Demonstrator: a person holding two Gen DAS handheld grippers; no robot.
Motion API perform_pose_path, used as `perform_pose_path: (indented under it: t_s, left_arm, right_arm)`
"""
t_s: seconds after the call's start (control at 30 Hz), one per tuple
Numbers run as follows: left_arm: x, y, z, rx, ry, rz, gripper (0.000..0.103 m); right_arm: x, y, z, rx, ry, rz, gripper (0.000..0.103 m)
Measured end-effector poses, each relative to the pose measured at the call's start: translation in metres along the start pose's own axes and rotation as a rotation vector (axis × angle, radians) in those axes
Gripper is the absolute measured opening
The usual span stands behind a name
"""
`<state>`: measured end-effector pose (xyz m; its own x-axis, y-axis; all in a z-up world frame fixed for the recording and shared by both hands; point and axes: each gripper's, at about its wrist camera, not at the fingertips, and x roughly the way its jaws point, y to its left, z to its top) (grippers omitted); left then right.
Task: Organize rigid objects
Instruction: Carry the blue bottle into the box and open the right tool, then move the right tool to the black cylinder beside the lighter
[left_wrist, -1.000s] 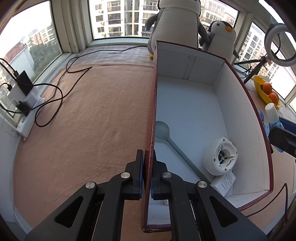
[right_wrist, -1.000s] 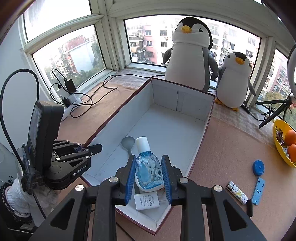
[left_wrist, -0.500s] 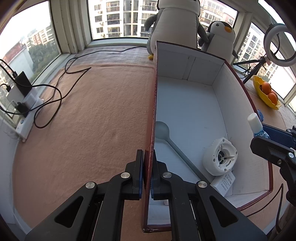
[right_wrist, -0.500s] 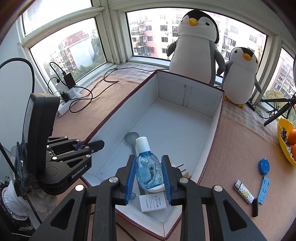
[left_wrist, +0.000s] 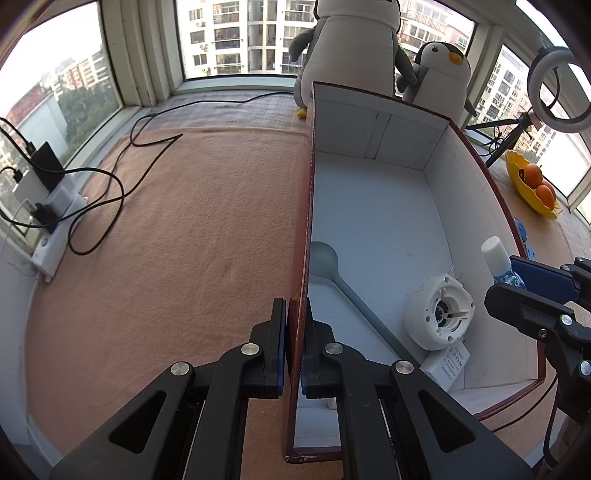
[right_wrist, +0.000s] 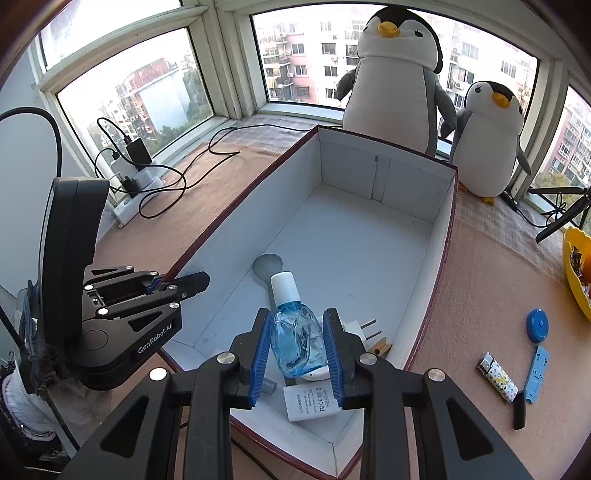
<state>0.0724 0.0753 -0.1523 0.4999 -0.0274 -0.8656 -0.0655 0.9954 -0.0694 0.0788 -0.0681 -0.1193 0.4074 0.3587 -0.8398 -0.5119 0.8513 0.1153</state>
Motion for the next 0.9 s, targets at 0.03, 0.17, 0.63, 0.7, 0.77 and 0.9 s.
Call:
perform_pose_path:
  t_s: [0.03, 0.17, 0.63, 0.7, 0.77, 0.9]
  left_arm:
    - [0.0, 0.0, 0.0, 0.001, 0.0, 0.0, 0.005]
    - [0.0, 0.001, 0.0, -0.001, 0.0, 0.001, 0.005]
    - [0.0, 0.002, 0.0, -0.003, 0.0, 0.001, 0.005]
    - [0.0, 0.002, 0.0, -0.002, 0.001, 0.003, 0.005]
    - [0.0, 0.001, -0.001, -0.002, 0.001, 0.005, 0.005]
    - [0.0, 0.001, -0.001, -0.001, 0.002, 0.006, 0.005]
  right_arm:
    - [0.0, 0.0, 0.0, -0.001, 0.002, 0.002, 0.027]
    - [-0.001, 0.001, 0.001, -0.003, -0.012, -0.006, 0.048]
    - [-0.002, -0.004, 0.0, 0.01, -0.022, -0.023, 0.064]
    - [-0.003, -0.005, -0.001, 0.013, -0.027, -0.022, 0.064]
    - [-0.004, -0.007, -0.001, 0.016, -0.03, -0.022, 0.064]
    - [-0.007, -0.011, -0.002, 0.023, -0.037, -0.025, 0.064]
